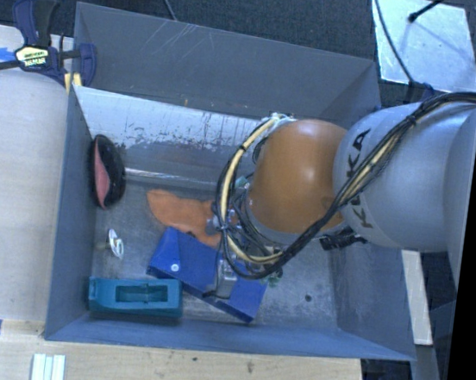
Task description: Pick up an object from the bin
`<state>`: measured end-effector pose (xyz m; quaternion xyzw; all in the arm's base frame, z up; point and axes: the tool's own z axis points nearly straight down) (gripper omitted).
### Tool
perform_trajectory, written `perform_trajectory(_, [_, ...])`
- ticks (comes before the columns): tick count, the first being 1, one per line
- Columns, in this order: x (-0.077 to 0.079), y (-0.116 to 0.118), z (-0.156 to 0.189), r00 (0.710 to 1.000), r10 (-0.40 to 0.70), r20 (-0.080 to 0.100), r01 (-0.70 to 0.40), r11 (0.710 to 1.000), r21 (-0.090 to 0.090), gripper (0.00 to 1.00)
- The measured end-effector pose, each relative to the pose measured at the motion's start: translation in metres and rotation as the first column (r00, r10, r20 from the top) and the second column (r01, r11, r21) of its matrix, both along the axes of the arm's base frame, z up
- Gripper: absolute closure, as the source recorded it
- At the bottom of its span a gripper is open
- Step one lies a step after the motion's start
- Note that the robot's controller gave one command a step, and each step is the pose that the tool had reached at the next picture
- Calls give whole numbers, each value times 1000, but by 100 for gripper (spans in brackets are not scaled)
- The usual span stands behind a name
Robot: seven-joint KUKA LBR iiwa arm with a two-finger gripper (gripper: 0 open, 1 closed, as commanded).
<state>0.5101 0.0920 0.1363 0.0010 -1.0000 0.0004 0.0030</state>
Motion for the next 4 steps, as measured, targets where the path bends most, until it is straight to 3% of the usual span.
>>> perform_trajectory(1, [2, 0, 4, 1000, -2, 8, 2, 1000, 2, 0])
perform_trajectory(2, [61, 19, -61, 998, -61, 16, 61, 998, 4, 100])
perform_trajectory(3, [61, 19, -61, 998, -61, 16, 61, 998, 5, 100])
perform_trajectory(4, [59, 32, -12, 999, -41, 4, 41, 999, 0, 100])
